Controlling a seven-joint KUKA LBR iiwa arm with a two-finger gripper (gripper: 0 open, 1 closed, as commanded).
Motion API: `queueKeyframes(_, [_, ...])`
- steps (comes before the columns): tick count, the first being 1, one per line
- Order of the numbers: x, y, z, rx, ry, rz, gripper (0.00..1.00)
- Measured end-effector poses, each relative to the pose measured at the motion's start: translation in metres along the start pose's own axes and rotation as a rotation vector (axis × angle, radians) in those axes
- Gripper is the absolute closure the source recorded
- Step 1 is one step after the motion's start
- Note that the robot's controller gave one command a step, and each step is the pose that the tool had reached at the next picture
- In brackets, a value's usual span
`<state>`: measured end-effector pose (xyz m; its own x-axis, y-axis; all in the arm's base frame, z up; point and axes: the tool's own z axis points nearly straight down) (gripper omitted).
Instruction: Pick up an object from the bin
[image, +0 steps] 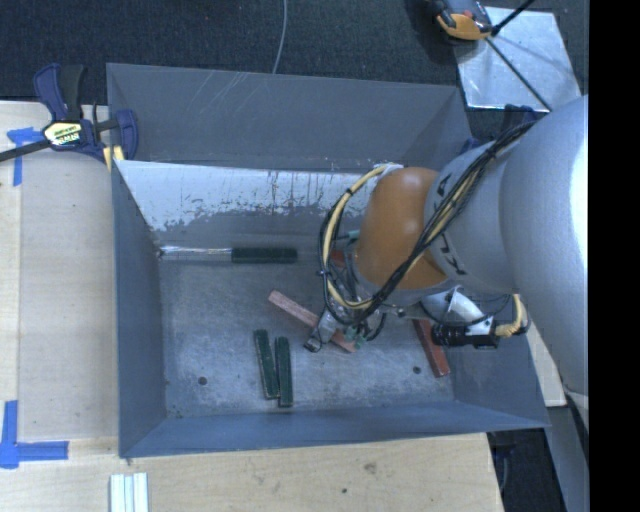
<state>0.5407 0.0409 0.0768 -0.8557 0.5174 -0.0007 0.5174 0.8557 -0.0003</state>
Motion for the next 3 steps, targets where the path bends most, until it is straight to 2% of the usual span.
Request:
queueKeyframes(1, [0.001,-0.001,-0.018,0.003,0.004,0.000,1.00])
queueKeyframes(3, [-0.001,0.000,-0.049,-0.002,-0.002,0.000,1.00])
